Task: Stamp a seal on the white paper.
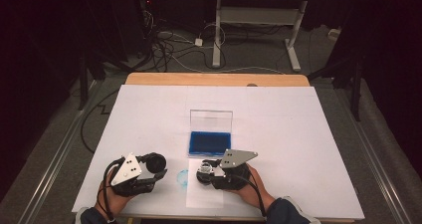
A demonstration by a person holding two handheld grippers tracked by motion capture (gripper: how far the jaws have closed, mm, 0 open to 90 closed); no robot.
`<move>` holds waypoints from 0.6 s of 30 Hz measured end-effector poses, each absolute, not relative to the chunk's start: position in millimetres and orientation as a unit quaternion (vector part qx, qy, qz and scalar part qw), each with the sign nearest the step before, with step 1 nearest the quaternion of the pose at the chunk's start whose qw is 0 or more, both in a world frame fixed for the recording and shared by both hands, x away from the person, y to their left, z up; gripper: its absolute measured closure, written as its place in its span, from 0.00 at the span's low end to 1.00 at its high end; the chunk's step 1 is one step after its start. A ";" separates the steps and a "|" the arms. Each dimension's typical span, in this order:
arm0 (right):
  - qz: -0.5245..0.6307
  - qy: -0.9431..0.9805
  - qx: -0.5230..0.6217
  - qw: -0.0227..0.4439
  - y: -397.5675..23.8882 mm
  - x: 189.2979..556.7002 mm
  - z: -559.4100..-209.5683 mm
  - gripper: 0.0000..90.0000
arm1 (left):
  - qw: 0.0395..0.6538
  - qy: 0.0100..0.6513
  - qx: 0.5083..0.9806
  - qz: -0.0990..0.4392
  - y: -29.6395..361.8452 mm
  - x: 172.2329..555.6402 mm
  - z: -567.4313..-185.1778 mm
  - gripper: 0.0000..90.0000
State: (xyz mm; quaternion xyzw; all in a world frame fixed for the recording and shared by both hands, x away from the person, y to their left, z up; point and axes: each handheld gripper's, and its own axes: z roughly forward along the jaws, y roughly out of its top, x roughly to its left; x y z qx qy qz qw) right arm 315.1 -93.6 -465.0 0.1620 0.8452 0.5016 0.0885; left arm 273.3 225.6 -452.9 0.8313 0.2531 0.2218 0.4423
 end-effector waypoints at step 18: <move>0.493 0.851 0.164 0.083 -91.6 317.5 -473.8 0.63 | 0.440 0.251 0.834 0.220 225.5 273.4 -453.7 0.40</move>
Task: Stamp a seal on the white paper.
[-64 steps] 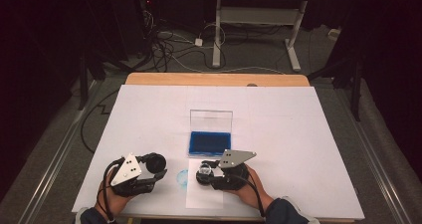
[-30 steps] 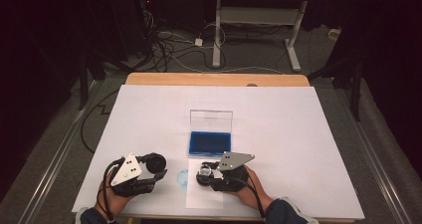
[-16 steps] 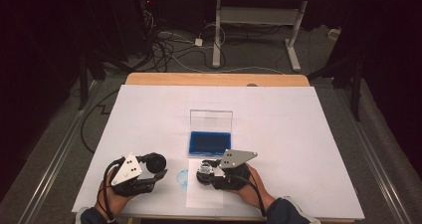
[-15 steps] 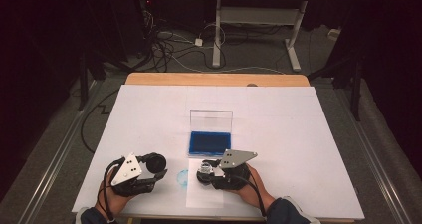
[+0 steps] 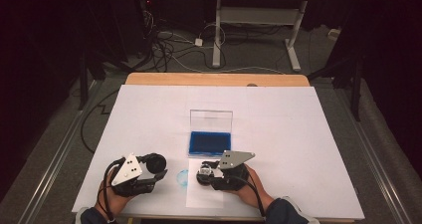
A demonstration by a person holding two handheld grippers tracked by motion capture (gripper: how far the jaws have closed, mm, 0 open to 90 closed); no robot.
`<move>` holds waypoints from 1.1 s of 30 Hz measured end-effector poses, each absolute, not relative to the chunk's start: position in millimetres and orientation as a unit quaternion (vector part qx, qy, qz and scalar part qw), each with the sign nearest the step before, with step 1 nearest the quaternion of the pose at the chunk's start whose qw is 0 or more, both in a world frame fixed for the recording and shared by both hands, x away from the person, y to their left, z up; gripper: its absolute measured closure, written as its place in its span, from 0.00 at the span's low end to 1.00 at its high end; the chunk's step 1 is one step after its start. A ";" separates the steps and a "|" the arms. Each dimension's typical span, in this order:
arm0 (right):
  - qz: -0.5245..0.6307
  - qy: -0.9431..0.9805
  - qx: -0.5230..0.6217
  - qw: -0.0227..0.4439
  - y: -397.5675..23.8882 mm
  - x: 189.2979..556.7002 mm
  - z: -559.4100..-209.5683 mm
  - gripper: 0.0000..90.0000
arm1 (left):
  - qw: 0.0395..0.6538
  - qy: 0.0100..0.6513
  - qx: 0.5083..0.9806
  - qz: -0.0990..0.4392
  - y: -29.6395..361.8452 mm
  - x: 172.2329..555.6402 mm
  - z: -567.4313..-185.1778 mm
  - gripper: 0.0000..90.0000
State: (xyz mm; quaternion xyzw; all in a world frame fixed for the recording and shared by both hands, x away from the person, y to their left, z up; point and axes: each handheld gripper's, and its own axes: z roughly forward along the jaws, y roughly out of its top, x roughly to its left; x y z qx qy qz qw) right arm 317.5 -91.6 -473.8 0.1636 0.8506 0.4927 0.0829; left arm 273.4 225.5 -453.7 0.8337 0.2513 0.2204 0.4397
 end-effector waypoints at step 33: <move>0.485 0.854 0.162 0.096 -90.1 315.5 -476.5 0.63 | 0.440 0.251 0.834 0.221 225.0 273.0 -453.6 0.40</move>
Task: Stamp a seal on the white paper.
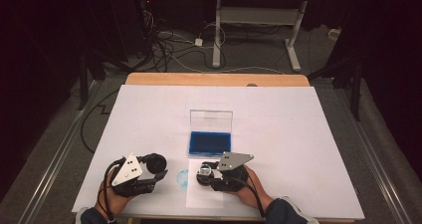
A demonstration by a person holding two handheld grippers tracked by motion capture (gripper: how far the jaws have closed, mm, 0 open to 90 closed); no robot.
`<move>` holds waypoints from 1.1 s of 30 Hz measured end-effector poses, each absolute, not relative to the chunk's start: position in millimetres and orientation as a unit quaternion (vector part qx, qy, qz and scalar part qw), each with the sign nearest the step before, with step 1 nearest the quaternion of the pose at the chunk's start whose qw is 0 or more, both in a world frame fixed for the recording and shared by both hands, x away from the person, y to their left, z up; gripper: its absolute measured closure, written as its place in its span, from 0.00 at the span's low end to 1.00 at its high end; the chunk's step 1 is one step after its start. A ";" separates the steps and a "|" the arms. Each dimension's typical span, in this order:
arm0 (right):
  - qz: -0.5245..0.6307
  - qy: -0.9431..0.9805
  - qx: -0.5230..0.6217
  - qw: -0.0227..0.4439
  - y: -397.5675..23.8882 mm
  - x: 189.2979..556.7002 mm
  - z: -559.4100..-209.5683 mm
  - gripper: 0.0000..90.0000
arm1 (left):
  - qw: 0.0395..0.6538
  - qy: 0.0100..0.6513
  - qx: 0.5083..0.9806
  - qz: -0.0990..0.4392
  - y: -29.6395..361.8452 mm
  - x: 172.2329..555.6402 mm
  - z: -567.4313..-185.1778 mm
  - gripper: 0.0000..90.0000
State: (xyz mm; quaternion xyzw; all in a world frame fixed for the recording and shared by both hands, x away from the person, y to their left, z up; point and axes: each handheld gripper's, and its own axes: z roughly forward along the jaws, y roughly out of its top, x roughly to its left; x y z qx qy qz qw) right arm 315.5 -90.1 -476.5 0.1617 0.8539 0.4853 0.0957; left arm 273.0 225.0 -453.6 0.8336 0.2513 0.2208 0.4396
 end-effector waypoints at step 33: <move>0.509 0.840 0.154 0.104 -95.0 312.4 -453.9 0.63 | 0.438 0.249 0.836 0.218 223.3 273.3 -454.7 0.40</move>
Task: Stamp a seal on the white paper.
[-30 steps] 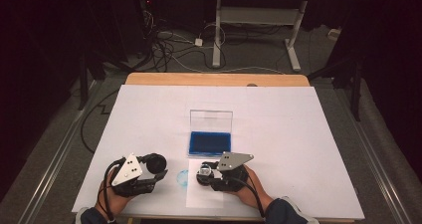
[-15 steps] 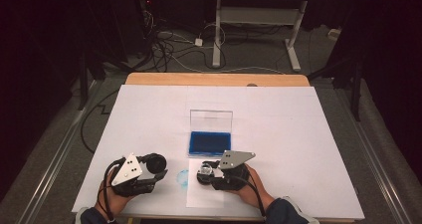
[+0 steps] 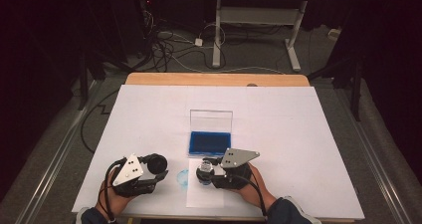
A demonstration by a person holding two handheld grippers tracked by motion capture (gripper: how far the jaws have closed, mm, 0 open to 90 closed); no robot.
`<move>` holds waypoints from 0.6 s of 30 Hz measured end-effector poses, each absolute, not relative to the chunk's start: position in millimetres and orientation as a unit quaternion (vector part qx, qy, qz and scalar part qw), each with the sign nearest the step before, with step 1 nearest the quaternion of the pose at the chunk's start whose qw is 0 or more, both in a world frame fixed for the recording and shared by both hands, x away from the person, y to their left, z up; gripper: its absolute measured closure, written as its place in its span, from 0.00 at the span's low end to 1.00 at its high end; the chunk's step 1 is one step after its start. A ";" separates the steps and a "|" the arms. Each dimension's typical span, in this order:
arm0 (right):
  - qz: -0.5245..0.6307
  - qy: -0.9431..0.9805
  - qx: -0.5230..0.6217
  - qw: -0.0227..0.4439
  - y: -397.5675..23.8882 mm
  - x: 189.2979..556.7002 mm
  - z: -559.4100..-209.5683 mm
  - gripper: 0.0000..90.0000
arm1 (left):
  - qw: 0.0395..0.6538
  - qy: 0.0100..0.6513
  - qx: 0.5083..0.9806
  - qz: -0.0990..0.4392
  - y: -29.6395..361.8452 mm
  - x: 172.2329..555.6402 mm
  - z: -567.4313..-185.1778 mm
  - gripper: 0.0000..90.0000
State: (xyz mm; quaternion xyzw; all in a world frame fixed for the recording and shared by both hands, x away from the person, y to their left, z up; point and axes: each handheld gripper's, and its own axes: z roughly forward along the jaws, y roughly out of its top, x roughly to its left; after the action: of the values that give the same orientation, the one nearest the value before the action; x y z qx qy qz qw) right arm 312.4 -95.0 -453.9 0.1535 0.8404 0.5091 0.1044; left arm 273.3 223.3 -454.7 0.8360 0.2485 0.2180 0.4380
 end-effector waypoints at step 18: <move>0.530 0.823 0.164 0.119 -107.7 315.4 -433.3 0.63 | 0.440 0.242 0.840 0.203 212.7 274.6 -458.9 0.40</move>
State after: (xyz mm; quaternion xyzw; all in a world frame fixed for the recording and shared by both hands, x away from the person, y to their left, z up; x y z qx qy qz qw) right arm 315.4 -107.7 -433.3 0.1643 0.8233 0.5301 0.1187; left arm 274.6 212.7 -458.9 0.8403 0.2422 0.2034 0.4403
